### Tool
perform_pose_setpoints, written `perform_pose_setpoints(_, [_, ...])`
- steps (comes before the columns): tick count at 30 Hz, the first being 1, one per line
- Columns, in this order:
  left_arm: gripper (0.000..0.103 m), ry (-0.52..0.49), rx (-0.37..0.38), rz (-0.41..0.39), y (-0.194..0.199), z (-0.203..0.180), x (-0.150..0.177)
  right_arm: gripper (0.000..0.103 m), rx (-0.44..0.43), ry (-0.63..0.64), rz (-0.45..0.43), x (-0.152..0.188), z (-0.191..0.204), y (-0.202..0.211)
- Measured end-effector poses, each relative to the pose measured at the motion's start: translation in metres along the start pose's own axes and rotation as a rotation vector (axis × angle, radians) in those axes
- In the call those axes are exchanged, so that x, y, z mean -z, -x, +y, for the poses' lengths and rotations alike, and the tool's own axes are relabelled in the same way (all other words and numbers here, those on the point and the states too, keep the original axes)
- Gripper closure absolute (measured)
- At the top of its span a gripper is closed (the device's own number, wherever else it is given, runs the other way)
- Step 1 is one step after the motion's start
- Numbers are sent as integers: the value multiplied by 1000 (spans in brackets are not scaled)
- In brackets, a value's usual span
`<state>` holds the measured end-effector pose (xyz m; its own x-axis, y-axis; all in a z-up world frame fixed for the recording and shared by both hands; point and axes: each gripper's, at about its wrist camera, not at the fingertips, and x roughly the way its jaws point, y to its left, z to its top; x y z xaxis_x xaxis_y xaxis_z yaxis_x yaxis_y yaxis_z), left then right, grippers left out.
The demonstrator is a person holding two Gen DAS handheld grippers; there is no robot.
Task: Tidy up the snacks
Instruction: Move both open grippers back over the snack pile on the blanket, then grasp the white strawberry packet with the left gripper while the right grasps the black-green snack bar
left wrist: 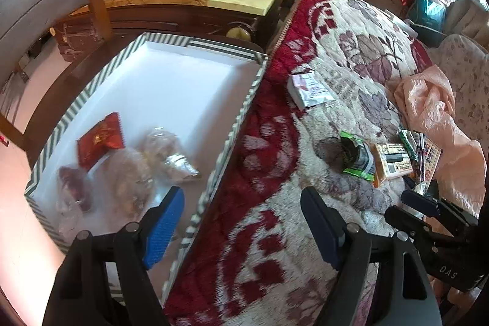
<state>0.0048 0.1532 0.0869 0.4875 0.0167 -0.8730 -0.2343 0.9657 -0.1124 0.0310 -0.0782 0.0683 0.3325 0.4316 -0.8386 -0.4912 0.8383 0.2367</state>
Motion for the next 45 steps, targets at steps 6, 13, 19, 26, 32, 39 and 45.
perform_pose_setpoints(6, [23, -29, 10, 26, -14, -23, -7, 45, 10, -62, 0, 6, -29, 3])
perform_pose_setpoints(13, [23, -56, 33, 54, -28, -46, -17, 45, -19, -78, 4, 1, -36, -3])
perform_pose_setpoints(19, [23, -54, 35, 66, -38, -55, -32, 45, -46, -110, 5, -5, -41, -12])
perform_pose_setpoints(26, [23, -19, 19, 63, -42, -46, -42, 45, -70, -96, 11, -33, -26, -35])
perform_pose_setpoints(32, [23, 2, 5, 73, -48, -35, -47, 45, -26, -86, 49, -49, -18, -63])
perform_pose_setpoints(39, [23, 5, 5, 81, -55, -35, -52, 45, -59, -102, 38, -58, -25, -74])
perform_pose_setpoints(45, [23, -5, 5, 83, -59, -44, -57, 58, -48, -41, 57, -57, -25, -78])
